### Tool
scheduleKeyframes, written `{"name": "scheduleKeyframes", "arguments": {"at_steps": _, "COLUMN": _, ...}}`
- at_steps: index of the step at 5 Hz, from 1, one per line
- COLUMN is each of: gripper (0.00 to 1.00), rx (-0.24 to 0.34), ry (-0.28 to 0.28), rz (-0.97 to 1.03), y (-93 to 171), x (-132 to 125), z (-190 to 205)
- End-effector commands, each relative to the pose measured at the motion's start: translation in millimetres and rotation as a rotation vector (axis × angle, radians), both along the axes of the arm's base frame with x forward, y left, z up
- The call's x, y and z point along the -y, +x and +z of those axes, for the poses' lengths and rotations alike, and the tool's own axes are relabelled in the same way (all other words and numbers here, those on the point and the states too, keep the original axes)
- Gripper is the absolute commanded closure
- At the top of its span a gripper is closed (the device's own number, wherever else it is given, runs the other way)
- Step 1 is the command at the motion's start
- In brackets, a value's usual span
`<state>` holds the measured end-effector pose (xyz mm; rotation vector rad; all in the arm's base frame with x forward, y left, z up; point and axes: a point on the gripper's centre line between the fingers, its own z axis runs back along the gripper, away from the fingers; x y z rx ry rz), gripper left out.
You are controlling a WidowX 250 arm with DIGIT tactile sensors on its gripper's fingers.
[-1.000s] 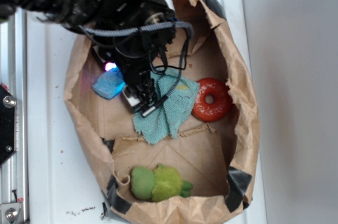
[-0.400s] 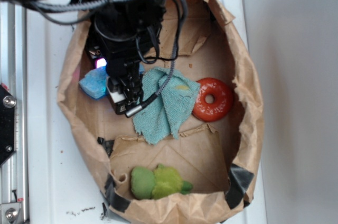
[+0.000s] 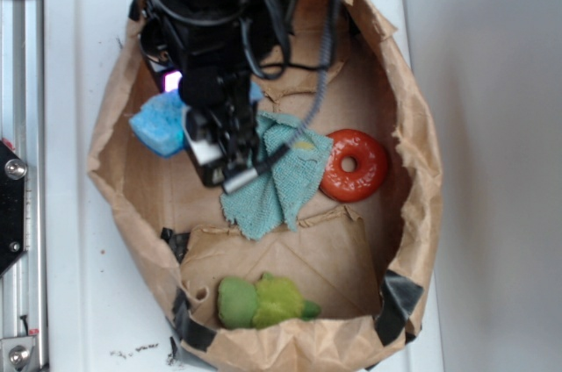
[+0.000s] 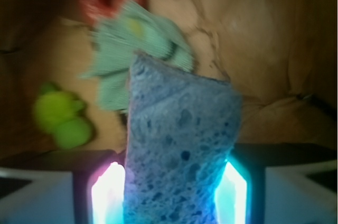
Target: Grab the blue sponge.
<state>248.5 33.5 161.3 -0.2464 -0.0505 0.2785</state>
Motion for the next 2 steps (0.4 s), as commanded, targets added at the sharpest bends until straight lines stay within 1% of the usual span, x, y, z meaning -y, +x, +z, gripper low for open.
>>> {"name": "scheduleKeyframes", "arguments": {"at_steps": 1, "gripper": 1.0, "rx": 0.264, "ry": 0.155, "rz": -0.203, "y": -11.6, "x": 52.6, "z": 73.1}}
{"name": "scheduleKeyframes", "arguments": {"at_steps": 2, "gripper": 0.93, "rx": 0.286, "ry": 0.228, "rz": -0.175, "y": -5.5, "x": 52.6, "z": 69.6}}
